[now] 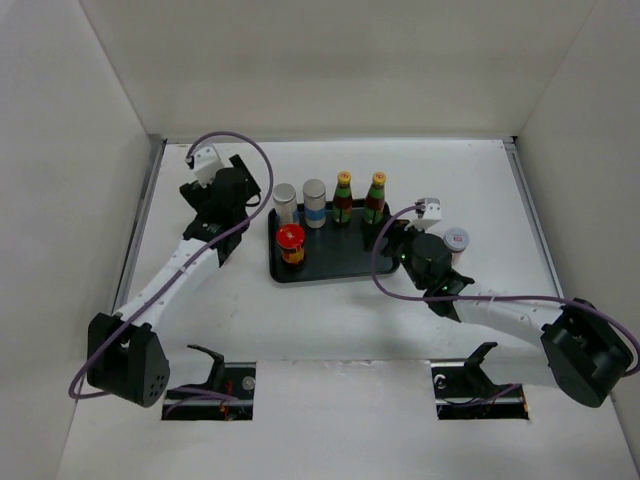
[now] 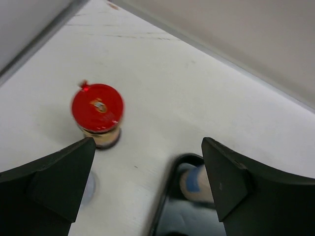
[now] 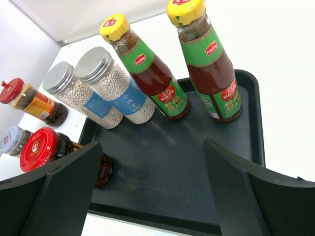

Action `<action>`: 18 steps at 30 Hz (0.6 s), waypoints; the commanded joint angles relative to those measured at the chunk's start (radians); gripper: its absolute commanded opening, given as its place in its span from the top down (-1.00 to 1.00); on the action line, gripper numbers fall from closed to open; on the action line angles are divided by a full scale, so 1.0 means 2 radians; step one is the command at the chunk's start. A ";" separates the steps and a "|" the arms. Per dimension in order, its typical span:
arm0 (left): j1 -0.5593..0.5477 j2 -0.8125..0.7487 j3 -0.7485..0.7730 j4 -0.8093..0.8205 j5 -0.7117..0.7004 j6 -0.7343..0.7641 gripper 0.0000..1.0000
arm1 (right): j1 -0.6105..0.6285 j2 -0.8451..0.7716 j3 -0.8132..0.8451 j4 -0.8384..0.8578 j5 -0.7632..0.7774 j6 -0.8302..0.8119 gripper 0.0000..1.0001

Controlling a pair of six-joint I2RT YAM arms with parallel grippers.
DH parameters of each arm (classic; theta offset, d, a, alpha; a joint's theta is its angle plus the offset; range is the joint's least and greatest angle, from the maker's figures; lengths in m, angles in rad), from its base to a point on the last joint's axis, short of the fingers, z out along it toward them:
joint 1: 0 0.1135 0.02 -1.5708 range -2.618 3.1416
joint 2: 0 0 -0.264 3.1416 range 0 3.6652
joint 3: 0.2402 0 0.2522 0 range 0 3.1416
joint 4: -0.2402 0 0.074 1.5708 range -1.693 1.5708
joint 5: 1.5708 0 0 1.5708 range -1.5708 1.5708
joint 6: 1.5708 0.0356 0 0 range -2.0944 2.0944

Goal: Organize the condiment bottles

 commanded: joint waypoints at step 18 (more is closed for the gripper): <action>0.131 0.166 0.086 -0.023 0.055 -0.007 -0.83 | 0.003 0.013 0.008 0.036 -0.007 0.006 -0.84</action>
